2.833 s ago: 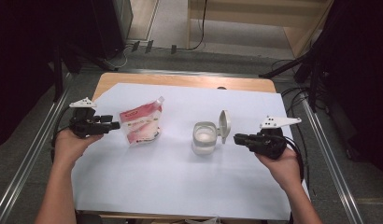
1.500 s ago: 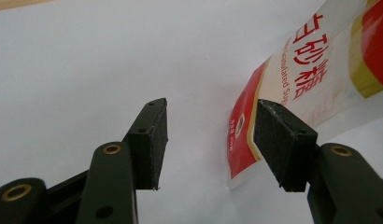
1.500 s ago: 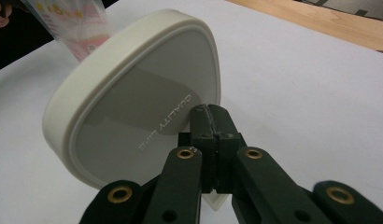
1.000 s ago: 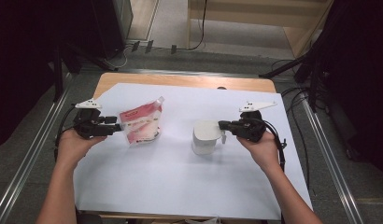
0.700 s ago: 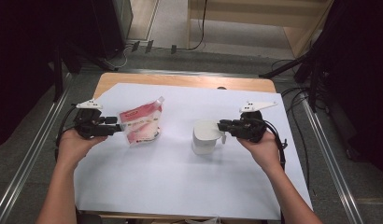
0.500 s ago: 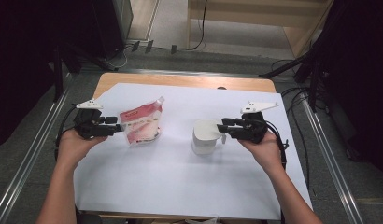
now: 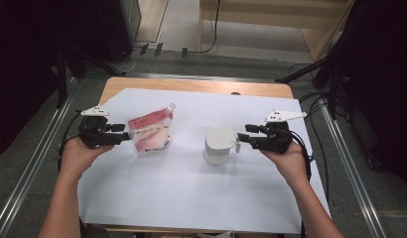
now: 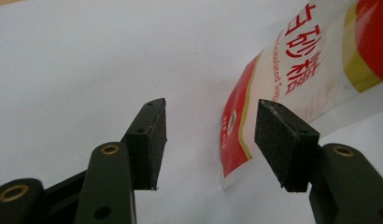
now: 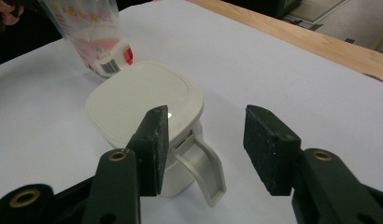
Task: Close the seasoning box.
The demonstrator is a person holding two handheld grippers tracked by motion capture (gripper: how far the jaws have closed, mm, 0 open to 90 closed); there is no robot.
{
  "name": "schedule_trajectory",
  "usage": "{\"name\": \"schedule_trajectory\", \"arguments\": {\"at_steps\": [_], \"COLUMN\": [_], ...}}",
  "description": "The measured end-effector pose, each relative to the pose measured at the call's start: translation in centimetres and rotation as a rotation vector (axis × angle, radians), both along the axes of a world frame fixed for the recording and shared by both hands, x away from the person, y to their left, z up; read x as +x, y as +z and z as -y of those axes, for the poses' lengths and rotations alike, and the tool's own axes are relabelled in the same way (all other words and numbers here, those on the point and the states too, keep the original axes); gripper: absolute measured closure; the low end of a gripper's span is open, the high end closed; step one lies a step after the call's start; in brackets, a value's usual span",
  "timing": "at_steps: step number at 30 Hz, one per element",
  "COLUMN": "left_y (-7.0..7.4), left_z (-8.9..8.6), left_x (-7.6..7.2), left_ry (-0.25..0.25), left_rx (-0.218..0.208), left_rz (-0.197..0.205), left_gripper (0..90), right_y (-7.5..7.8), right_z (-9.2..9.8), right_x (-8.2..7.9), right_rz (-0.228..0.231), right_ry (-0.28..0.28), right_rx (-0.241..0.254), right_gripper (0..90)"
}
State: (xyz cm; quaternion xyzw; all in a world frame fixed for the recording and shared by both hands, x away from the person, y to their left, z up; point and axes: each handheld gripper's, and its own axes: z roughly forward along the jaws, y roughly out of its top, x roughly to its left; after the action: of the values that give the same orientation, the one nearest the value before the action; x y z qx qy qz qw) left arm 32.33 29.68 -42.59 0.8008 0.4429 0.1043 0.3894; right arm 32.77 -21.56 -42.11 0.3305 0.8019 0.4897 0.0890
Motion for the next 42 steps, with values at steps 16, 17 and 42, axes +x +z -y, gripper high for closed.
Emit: {"name": "schedule_trajectory", "arguments": {"at_steps": [16,17,42], "left_y": [0.1,0.0,0.1], "left_z": [0.0,0.0,-0.1], "left_x": [-0.1,-0.1,-0.1], "left_ry": [-0.002,0.000,0.009], "left_rx": [0.005,0.004,-0.001], "left_rz": [0.002,0.004,0.006], "left_gripper": [44.8,44.7,44.1], "right_y": [-1.1,-1.1,-3.4], "right_z": [2.7,2.8,6.1], "right_x": [-0.5,-0.5,-0.8], "right_rz": [0.003,0.002,-0.021], "right_ry": [-0.065,-0.070,-0.182], "right_rx": [0.017,0.016,-0.026], "right_gripper": [47.7,47.7,41.0]}}
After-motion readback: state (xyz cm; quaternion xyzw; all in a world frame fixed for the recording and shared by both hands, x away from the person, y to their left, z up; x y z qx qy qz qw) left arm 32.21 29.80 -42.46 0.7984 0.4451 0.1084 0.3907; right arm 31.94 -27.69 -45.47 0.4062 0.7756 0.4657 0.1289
